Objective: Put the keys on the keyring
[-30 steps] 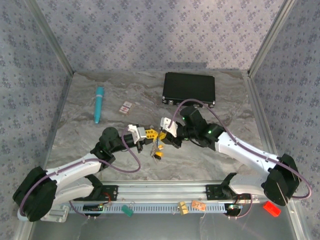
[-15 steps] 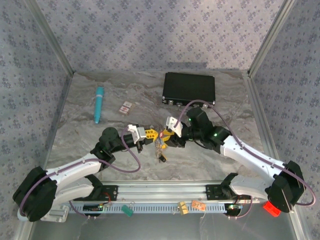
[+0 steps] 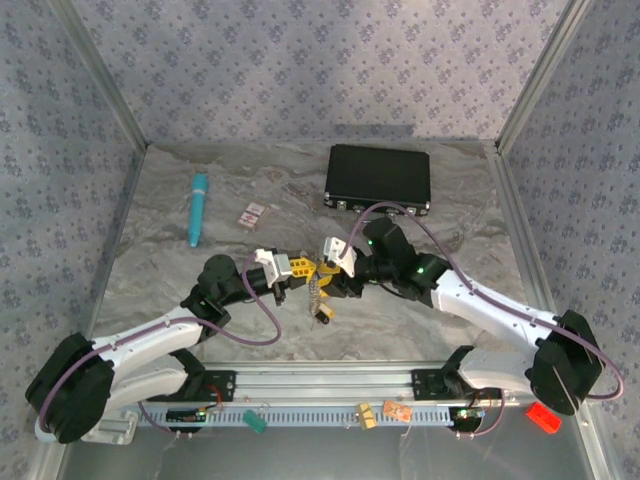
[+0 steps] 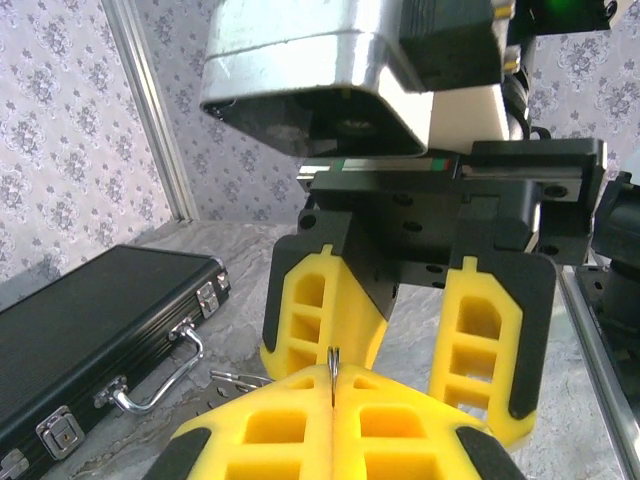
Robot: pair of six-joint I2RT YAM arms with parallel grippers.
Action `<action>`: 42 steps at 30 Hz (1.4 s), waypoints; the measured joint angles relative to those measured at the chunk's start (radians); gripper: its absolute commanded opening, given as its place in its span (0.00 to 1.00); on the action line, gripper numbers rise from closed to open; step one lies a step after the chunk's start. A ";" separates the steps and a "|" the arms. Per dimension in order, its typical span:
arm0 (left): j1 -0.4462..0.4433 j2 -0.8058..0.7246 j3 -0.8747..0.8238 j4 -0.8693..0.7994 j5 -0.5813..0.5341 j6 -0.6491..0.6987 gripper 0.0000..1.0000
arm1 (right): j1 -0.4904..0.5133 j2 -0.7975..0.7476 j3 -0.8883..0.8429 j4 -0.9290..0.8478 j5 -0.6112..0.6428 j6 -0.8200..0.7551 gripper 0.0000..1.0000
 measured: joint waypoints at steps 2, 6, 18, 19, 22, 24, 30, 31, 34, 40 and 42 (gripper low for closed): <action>0.000 0.000 0.000 0.004 0.000 0.000 0.00 | 0.002 0.007 0.000 0.008 0.010 0.000 0.33; 0.000 0.000 0.000 0.005 -0.003 0.000 0.00 | 0.004 0.011 -0.001 0.019 0.029 0.001 0.25; 0.000 -0.014 0.000 -0.019 -0.035 0.008 0.00 | 0.008 -0.026 -0.003 0.013 0.126 -0.004 0.00; 0.000 -0.017 0.000 -0.023 -0.038 0.011 0.00 | 0.008 -0.037 -0.003 0.008 0.138 -0.005 0.00; 0.000 -0.024 0.000 -0.041 -0.044 0.019 0.00 | 0.010 -0.069 -0.003 -0.003 0.161 -0.008 0.00; 0.000 -0.024 0.001 -0.064 -0.045 0.027 0.00 | 0.010 -0.086 -0.003 -0.003 0.168 -0.010 0.00; 0.000 -0.024 0.020 -0.135 -0.045 0.056 0.00 | 0.019 -0.097 -0.001 -0.017 0.190 -0.017 0.00; 0.000 -0.024 0.023 -0.141 -0.045 0.058 0.00 | 0.021 -0.097 -0.001 -0.019 0.195 -0.020 0.00; 0.000 -0.024 0.029 -0.156 -0.044 0.065 0.04 | 0.027 -0.094 0.006 -0.032 0.209 -0.027 0.00; -0.001 -0.029 0.034 -0.177 -0.076 0.081 0.59 | 0.040 -0.092 0.028 -0.072 0.249 -0.043 0.00; -0.001 -0.058 0.034 -0.192 -0.138 0.072 0.92 | 0.041 -0.089 0.044 -0.100 0.271 -0.053 0.00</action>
